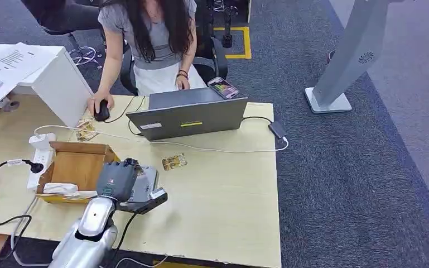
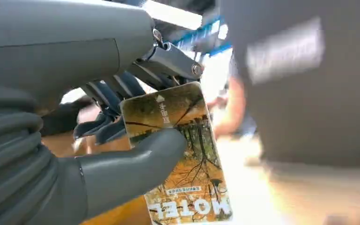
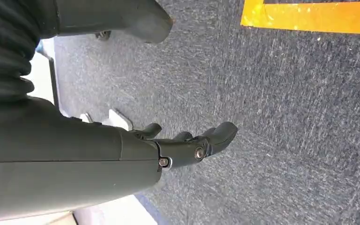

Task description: Pass the card to the sensor for recognition and then transmit it.

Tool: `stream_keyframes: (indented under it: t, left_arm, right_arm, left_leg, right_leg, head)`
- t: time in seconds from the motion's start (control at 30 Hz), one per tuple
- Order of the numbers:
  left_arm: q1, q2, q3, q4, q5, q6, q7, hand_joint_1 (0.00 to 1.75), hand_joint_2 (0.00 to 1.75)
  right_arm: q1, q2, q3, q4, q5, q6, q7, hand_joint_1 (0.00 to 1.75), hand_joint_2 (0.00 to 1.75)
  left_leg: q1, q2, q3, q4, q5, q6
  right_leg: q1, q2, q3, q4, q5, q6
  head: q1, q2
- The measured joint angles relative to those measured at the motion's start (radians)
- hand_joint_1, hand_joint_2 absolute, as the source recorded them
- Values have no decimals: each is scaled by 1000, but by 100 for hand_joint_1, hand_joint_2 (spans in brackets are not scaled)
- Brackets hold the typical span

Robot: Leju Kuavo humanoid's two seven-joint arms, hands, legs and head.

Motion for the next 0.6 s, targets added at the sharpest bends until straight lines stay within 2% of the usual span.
stream_keyframes:
  t: [0.13, 0.23, 0.43, 0.6]
  left_arm:
    - [-33, 39, 7, -119, 1, 77, -34, 175, 175]
    - [-91, 68, 35, -156, 4, 113, -61, 175, 175]
    - [-214, 108, 90, -152, -4, 138, -87, 175, 175]
    - [-318, 131, 127, -85, -8, 150, -73, 175, 175]
  right_arm:
    - [0, 0, -7, 0, 22, 2, -2, 0, 175]
    - [-1, 0, -7, 0, 37, 3, -3, 0, 175]
    - [-3, 0, -7, 0, 66, 13, -5, 0, 175]
    - [-5, 0, -7, 0, 81, 16, -5, 0, 175]
  left_leg:
    - [0, 0, -1, 0, 1, -1]
    - [0, 0, -1, 0, 1, -1]
    - [0, 0, -1, 0, 1, -2]
    - [0, 0, -1, 0, 1, -2]
  right_leg:
    - [0, 0, -1, 0, 0, 0]
    - [0, 0, -1, 0, 0, 0]
    - [0, 0, -1, 1, 0, 0]
    - [0, 0, -1, 1, 1, -1]
  head:
    - [0, 0]
    - [0, 0]
    - [0, 0]
    - [0, 0]
